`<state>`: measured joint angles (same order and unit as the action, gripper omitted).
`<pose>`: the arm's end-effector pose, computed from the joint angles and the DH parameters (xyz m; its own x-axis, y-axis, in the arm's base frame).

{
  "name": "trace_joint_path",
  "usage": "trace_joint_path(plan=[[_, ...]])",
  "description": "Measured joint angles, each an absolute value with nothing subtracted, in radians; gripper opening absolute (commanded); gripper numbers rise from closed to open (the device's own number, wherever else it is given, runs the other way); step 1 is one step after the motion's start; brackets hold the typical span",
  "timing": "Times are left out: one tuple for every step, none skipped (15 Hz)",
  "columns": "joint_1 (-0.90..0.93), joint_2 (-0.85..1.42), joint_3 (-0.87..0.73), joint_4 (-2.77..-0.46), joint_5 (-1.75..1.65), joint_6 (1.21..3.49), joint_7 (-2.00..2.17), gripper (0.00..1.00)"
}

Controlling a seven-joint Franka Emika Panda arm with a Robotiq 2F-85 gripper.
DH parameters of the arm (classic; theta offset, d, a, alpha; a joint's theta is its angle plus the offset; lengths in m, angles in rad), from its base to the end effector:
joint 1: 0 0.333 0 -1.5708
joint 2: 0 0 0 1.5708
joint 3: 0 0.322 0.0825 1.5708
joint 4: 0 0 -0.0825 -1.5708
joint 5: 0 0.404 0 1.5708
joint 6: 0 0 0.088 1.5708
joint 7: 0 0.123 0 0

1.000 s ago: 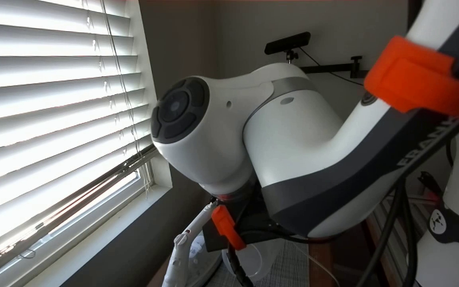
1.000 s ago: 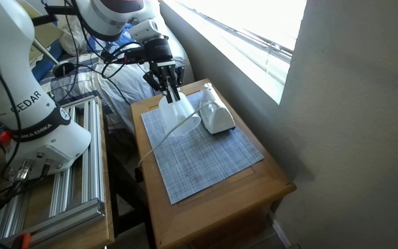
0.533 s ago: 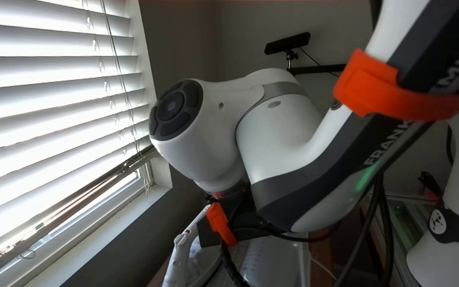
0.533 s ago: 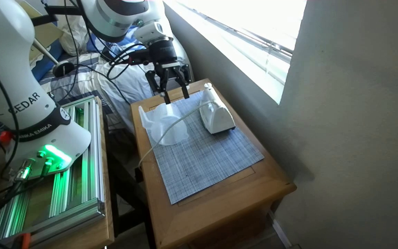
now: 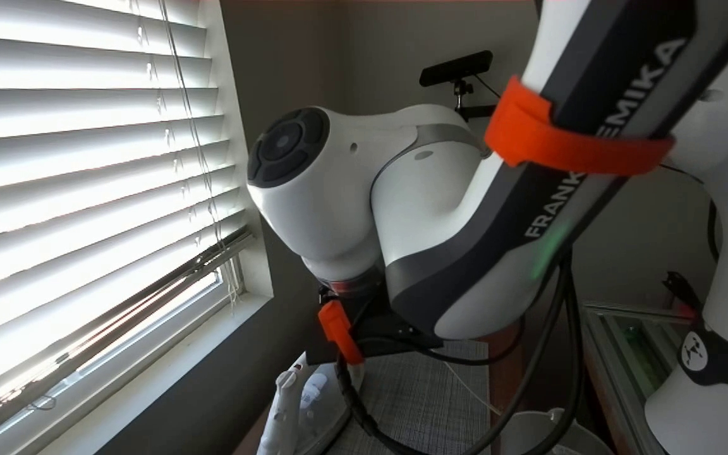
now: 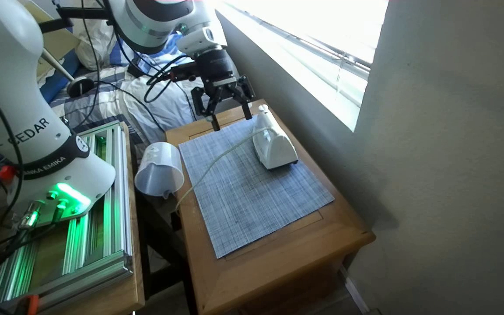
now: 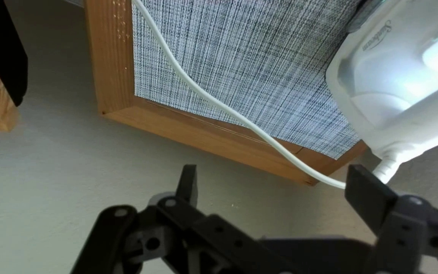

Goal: Place the jug upright.

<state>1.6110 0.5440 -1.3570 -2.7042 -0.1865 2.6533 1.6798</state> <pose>0.3990 0.0229 0.1694 0.3005 -0.7657 0.5686 -0.9538 -0.2412 0.1793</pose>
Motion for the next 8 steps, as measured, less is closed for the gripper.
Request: trace_joint_path(plan=[[1.601,0.543,-1.358,-2.704,-0.179,2.664,1.670,1.00],[1.592,0.541,-1.358,-2.704,-0.170,2.674,1.659,1.00],[1.583,0.538,-1.358,-2.704,-0.161,2.683,1.648,1.00],[1.575,0.534,-1.358,-2.705,-0.151,2.693,1.634,1.00],[1.568,0.528,-1.358,-2.705,-0.141,2.708,1.619,1.00],[1.561,0.517,-1.360,-2.707,-0.130,2.725,1.599,1.00],[1.558,0.502,-1.366,-2.712,-0.121,2.749,1.573,1.00],[1.557,0.483,-1.378,-2.719,-0.114,2.778,1.542,1.00]])
